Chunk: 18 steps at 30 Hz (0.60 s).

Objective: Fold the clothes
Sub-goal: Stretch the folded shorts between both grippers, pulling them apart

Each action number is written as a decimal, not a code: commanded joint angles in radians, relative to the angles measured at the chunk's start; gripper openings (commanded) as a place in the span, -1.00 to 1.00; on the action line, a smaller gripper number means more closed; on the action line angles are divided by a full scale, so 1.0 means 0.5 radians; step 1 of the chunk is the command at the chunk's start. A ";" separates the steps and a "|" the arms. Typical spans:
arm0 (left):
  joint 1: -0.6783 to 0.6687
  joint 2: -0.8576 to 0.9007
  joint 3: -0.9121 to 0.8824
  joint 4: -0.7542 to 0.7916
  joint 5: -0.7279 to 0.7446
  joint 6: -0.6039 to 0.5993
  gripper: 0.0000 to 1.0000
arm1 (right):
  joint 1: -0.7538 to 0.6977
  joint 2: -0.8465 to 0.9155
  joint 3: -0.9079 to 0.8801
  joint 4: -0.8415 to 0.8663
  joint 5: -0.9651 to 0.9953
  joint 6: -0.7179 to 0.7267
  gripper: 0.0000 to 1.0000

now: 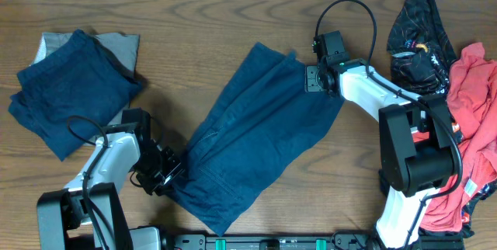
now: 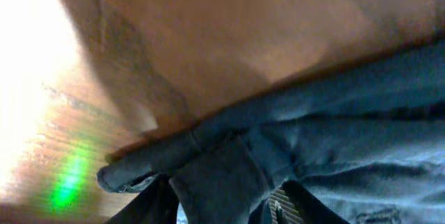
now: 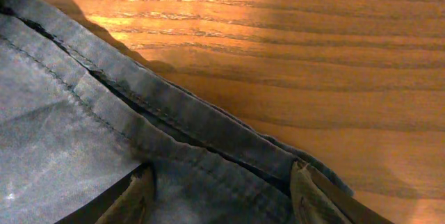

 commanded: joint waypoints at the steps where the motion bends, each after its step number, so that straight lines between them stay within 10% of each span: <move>1: 0.010 -0.013 -0.010 0.086 -0.069 -0.012 -0.11 | -0.021 -0.103 0.007 -0.008 -0.002 -0.022 0.25; 18: 0.010 0.001 0.070 1.574 -0.267 0.019 -0.26 | -0.021 -0.449 0.007 -0.428 -0.033 0.192 0.19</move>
